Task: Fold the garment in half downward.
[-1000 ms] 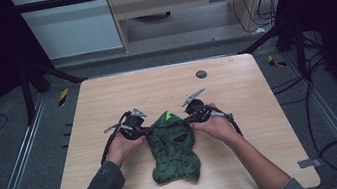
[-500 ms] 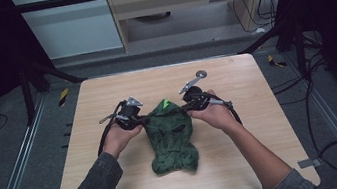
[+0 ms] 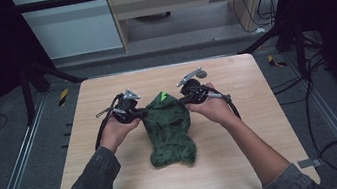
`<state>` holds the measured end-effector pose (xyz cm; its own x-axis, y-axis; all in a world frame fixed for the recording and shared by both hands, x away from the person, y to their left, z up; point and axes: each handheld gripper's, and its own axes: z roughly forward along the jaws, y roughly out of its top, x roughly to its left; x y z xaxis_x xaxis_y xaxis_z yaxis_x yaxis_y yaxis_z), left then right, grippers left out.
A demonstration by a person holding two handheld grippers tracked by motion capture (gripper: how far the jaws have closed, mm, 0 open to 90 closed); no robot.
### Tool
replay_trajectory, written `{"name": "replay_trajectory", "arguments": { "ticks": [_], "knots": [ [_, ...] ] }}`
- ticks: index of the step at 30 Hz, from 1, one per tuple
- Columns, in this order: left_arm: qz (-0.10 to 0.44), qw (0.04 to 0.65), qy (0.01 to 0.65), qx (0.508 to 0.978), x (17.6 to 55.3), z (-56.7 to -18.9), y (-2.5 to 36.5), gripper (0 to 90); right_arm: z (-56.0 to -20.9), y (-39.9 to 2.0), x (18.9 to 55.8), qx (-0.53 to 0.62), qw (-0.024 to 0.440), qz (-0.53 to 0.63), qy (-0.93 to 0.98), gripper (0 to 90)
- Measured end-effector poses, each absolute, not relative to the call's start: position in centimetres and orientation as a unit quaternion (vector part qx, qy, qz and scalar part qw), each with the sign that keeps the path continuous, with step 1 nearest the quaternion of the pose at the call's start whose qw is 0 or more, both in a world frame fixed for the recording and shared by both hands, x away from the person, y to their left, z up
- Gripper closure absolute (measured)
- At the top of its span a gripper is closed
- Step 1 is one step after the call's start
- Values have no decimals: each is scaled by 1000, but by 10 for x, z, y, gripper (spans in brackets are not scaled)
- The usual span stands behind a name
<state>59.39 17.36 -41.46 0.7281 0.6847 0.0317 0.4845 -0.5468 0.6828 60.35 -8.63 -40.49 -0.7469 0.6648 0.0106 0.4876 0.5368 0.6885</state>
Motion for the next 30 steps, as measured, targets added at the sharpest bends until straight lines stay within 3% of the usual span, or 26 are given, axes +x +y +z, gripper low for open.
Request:
{"name": "replay_trajectory", "arguments": {
  "ticks": [30],
  "knots": [
    [170, 341, 333, 862, 609, -394, 171, 834, -389, -85, 617, 337, 144, 351, 862, 843]
  ]
}}
